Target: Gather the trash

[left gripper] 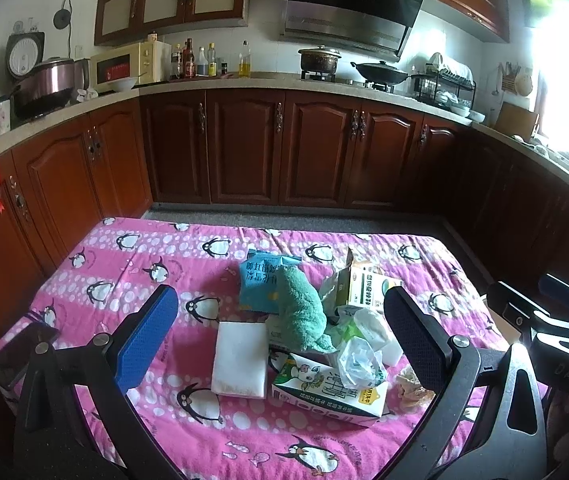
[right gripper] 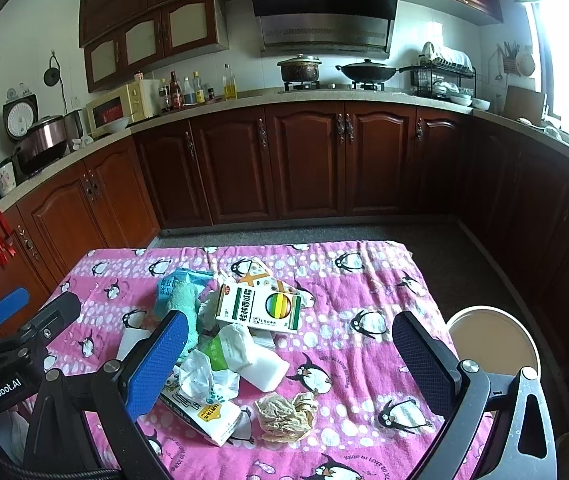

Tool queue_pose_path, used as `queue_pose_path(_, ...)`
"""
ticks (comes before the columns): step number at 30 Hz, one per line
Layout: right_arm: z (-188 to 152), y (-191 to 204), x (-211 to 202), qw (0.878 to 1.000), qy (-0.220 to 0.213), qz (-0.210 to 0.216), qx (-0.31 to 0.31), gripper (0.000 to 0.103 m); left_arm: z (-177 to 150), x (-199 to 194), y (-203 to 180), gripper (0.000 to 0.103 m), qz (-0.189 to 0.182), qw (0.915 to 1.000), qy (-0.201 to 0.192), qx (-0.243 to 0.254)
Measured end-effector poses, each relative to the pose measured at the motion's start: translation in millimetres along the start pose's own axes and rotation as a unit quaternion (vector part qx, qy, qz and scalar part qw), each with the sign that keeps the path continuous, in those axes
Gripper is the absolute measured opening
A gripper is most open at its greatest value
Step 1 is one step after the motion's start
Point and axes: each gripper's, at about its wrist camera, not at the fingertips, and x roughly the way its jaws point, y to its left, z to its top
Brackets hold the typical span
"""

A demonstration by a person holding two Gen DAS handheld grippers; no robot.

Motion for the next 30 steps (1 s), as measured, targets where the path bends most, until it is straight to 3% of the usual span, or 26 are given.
queue_pose_path(30,-2.0,-1.4,2.8,1.0,-0.004,0.0,-0.003,0.101,-2.7,4.1,-3.5,0.102,-0.004,1.0,0.007,-0.003)
